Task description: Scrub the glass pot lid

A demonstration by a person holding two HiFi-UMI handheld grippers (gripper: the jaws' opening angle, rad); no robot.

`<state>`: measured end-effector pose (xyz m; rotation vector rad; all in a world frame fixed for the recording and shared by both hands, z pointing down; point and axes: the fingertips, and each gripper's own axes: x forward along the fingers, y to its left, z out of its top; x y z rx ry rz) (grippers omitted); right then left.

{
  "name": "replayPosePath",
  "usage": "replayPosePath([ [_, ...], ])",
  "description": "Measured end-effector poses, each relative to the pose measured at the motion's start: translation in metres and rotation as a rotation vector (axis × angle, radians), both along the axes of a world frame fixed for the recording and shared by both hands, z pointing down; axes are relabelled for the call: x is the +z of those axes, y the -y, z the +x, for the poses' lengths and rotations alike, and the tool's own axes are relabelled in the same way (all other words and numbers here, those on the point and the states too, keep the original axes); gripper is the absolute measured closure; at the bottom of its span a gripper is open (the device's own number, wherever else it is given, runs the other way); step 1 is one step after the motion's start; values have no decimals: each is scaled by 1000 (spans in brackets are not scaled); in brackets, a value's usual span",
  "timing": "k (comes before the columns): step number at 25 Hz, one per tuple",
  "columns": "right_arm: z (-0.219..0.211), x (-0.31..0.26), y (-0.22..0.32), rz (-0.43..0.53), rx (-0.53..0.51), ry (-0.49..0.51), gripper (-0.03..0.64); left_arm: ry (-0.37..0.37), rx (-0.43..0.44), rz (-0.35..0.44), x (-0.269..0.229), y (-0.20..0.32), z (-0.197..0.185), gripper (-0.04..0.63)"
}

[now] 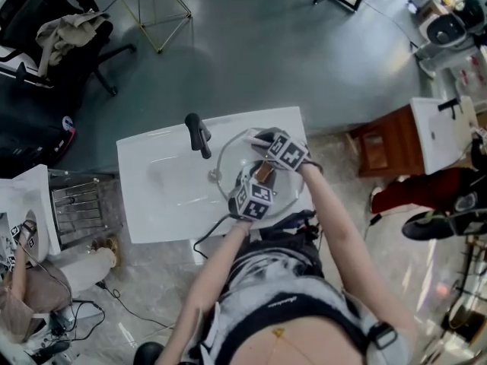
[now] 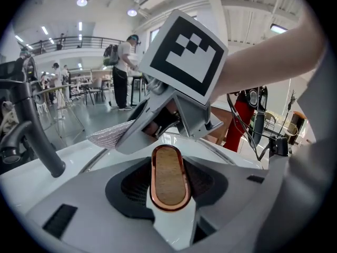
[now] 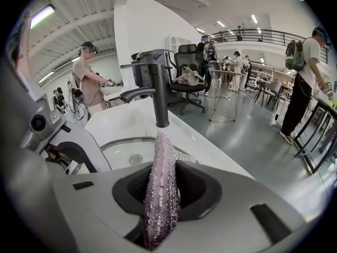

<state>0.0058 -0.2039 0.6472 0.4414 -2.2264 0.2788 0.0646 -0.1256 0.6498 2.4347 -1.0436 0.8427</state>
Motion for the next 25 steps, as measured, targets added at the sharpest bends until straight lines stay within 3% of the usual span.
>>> replayPosePath([
  [8,-40,0,-20,-38,-189,-20,523,20,0,-11,3,1,0,416],
  [18,-42,-3,-19,-3,-158,10,523,-77,20,15,-15,-19,-25,362],
  [21,-41,-3,-17,11,-143,5,523,-139,-31,-7,-26,-33,-53,345],
  [25,-39,-5,-17,18,-146,3,523,-179,-178,-64,-20,-43,-102,345],
])
